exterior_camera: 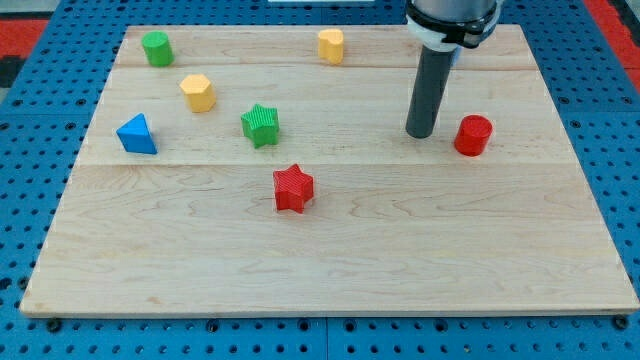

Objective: Move the green star close to the hexagon

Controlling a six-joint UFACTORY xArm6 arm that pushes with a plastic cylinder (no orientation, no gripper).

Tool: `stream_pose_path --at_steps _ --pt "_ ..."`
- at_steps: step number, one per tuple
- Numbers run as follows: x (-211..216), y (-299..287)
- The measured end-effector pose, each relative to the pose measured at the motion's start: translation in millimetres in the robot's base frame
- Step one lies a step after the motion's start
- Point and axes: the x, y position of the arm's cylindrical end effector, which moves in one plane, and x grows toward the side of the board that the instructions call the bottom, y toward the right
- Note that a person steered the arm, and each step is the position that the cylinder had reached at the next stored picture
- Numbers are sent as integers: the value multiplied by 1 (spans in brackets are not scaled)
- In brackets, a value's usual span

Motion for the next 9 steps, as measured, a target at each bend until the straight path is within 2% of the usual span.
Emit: stream_pose_path --at_steps 3,5,6,7,8,9 --pt "0 -58" --pt "0 -164" --pt "0 -199" --pt "0 -188" --pt "-14 -192" --pt "-57 -208"
